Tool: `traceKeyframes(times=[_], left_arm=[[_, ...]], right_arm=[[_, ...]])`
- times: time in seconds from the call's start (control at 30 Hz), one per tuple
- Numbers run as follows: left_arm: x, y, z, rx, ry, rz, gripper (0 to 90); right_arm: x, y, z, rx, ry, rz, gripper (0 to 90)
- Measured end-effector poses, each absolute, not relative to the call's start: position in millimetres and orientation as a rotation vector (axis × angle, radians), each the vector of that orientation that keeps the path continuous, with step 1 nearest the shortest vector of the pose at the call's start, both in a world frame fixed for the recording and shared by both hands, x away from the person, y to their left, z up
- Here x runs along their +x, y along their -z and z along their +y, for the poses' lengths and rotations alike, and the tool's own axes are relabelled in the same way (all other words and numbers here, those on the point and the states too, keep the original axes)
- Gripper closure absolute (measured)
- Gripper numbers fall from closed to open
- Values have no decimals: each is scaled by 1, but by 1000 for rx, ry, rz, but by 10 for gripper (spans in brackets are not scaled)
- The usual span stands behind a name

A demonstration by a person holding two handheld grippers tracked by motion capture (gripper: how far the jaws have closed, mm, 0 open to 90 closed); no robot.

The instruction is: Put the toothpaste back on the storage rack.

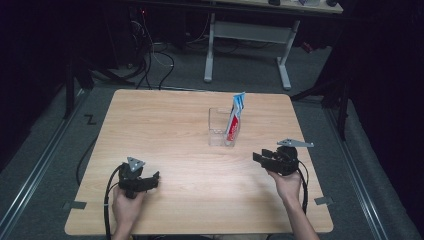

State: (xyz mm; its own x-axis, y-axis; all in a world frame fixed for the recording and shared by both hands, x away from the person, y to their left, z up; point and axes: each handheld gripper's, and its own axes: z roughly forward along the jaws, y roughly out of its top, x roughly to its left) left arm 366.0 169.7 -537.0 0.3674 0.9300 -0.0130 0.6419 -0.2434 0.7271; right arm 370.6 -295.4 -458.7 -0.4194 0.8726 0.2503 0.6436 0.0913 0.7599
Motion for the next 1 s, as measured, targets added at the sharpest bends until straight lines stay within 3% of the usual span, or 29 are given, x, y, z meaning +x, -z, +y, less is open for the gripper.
traceKeyframes(times=[1.0], left_arm=[[366,537,170,1981,-571,1355,157]], right_arm=[[378,489,-290,1551,-1105,2121,495]])
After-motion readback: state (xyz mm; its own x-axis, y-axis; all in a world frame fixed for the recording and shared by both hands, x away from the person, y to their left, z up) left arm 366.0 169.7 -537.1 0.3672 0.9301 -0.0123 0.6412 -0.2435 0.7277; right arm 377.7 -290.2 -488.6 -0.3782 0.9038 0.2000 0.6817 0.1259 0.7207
